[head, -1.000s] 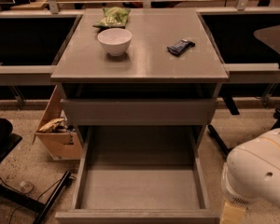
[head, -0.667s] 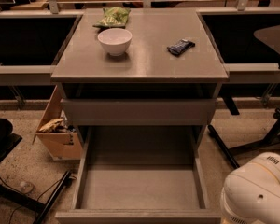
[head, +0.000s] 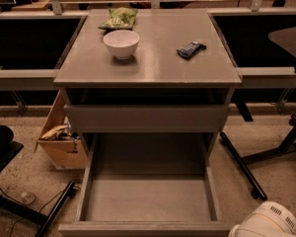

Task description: Close middle drawer

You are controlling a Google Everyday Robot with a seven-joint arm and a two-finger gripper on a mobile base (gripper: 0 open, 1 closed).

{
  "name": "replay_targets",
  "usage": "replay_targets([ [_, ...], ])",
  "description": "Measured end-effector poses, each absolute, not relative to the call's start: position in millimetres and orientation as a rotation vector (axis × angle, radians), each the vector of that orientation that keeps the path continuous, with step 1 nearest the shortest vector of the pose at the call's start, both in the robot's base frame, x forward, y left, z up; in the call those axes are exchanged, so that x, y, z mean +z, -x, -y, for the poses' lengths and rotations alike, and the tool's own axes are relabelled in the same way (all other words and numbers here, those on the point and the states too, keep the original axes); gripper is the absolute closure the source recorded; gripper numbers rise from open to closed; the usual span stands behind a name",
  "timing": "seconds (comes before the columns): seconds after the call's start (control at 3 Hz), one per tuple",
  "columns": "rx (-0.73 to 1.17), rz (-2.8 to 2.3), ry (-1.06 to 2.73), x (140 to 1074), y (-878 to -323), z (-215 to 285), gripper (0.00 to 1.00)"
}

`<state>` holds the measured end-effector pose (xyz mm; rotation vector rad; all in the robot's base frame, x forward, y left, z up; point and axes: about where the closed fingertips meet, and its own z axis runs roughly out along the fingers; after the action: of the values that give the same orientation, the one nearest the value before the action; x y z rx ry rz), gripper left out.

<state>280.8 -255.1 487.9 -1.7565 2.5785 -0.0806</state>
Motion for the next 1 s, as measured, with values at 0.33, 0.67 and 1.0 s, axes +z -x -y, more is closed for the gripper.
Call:
replay_targets([
  [0.33,0.031,-2.53,1.725,441.9,-275.1,239.8,1.0],
  [0.67,0.127,-2.468,1.688,408.3,-282.3,220.5,1.0],
  [1.0,0.184,-2.404,1.649,388.6,-297.4,204.1,1.0],
])
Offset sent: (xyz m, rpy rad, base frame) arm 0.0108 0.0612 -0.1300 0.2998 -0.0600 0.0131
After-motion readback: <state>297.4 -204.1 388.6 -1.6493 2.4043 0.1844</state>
